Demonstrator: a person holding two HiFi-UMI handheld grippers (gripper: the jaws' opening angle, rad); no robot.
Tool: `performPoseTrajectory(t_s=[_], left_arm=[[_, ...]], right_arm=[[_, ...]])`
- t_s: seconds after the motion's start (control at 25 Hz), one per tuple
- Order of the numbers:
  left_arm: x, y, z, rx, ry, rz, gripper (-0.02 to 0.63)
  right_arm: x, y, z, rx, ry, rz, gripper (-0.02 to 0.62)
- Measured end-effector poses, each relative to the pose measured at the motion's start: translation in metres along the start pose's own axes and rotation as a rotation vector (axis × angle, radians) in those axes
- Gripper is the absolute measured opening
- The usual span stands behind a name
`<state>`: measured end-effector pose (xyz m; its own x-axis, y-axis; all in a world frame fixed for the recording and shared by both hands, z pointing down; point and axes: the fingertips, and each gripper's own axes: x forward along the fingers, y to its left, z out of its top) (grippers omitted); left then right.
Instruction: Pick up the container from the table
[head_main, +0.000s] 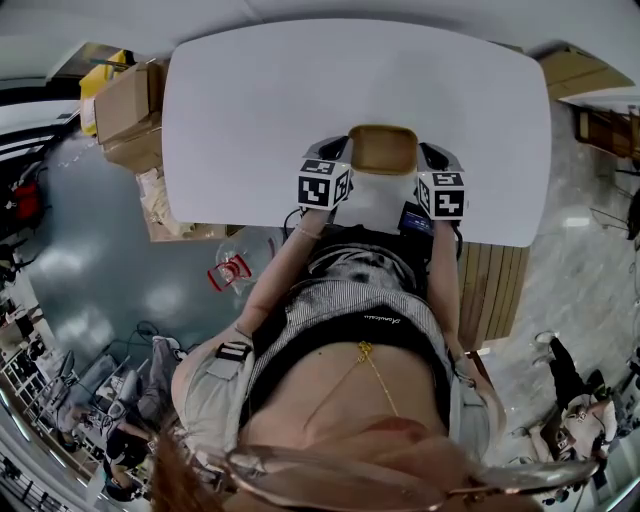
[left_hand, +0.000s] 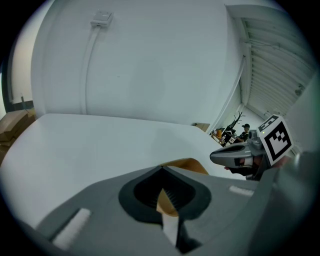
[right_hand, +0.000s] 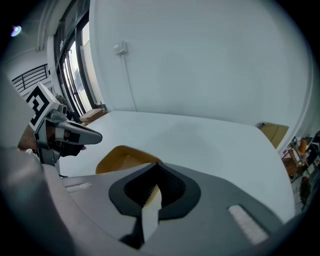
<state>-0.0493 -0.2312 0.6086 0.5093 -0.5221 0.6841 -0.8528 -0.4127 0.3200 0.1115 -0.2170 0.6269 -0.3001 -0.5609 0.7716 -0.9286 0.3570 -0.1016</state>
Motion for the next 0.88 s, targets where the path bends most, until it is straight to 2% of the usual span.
performPoseTrajectory(t_s=[0.52, 0.88], left_arm=[[0.013, 0.009, -0.024, -0.044, 0.080, 0.004, 0.000], [0.019, 0.016, -0.032, -0.061, 0.105, 0.009, 0.000]], right_arm=[[0.018, -0.006, -0.023, 0.013, 0.112, 0.009, 0.026], [0.026, -0.005, -0.032, 0.028, 0.137, 0.020, 0.026]])
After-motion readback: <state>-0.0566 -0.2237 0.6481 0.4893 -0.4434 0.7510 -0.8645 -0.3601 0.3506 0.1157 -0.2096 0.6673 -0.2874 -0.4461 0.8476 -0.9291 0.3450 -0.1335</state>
